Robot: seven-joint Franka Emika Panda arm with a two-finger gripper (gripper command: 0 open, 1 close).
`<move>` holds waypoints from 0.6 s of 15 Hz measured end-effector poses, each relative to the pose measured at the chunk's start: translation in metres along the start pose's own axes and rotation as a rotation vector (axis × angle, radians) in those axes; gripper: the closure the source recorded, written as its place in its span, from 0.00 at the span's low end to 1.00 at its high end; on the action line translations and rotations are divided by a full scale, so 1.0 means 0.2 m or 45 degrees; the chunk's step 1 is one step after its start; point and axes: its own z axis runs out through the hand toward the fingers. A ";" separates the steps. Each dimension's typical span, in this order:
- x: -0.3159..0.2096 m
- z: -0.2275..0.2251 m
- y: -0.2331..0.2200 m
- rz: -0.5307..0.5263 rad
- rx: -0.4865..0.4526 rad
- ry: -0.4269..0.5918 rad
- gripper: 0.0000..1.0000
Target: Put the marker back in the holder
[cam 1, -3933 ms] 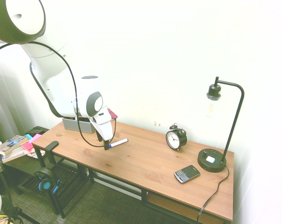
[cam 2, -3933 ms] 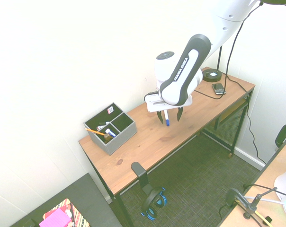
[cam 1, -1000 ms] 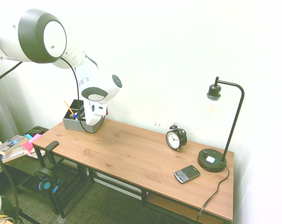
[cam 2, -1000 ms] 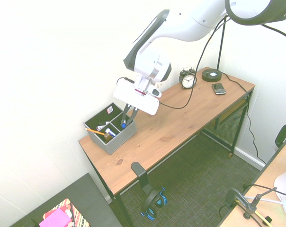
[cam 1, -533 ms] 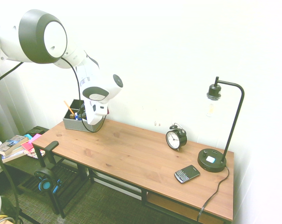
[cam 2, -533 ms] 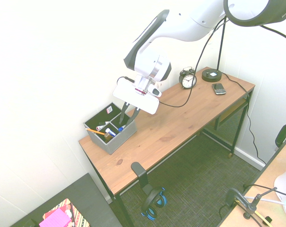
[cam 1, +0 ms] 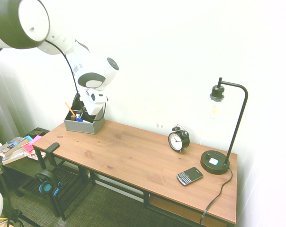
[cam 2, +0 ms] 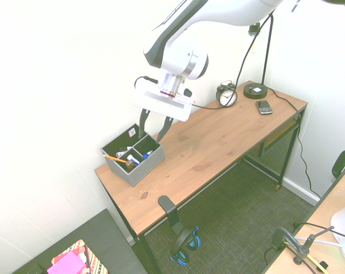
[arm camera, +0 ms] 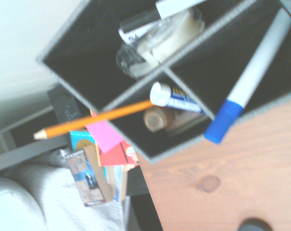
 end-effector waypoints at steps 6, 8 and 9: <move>-0.18 -0.28 0.41 -0.306 -0.185 0.344 0.00; -0.18 -0.34 0.48 -0.413 -0.204 0.456 0.00; -0.17 -0.37 0.51 -0.463 -0.207 0.513 0.00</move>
